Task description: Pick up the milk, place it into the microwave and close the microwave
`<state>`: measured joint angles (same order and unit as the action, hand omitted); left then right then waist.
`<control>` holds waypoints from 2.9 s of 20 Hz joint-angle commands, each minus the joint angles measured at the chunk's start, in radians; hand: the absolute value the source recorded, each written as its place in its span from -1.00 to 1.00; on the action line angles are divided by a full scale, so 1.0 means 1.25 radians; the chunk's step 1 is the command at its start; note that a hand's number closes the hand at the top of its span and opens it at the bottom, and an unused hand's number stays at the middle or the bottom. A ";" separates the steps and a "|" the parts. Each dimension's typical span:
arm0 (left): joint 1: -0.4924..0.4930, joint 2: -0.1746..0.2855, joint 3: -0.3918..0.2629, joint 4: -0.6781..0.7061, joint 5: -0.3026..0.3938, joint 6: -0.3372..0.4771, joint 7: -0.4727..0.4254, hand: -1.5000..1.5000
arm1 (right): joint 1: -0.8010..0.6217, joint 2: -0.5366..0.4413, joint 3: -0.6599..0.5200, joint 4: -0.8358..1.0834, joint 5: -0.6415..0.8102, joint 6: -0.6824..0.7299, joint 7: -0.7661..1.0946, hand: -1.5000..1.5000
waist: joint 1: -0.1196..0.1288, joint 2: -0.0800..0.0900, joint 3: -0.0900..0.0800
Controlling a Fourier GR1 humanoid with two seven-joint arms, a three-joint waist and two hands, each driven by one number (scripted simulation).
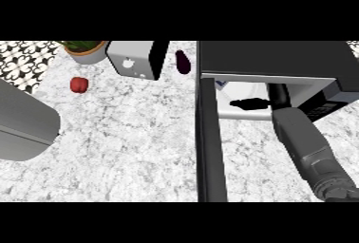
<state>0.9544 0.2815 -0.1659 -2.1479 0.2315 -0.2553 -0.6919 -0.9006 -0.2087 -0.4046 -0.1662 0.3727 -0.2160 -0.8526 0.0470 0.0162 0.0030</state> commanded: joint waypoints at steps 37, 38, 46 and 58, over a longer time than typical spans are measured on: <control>-0.629 -0.223 -0.328 0.258 -0.387 0.107 0.534 1.00 | 0.842 -0.007 0.078 -0.864 -0.208 0.429 0.007 -1.00 | -0.072 -0.015 -0.004; -0.637 -0.223 -0.332 0.285 -0.390 0.082 0.535 1.00 | 0.908 0.007 0.083 -0.888 -0.204 0.423 -0.007 -1.00 | -0.080 -0.015 -0.004; -0.869 -0.225 -0.426 0.680 -0.358 0.158 0.445 1.00 | 1.001 -0.003 0.060 -1.041 -0.277 0.459 0.033 -1.00 | -0.070 -0.011 -0.004; -1.049 -0.225 -0.703 0.828 -0.116 0.441 0.434 1.00 | 1.027 -0.097 0.048 -1.167 -0.439 0.580 0.064 -1.00 | -0.131 -0.005 -0.006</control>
<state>-0.3233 0.0057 -0.9522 -1.1447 0.0327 0.1785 -0.1797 0.3746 -0.2934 -0.3380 -1.5797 -0.1189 0.4116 -0.7467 -0.0882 0.0079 -0.0037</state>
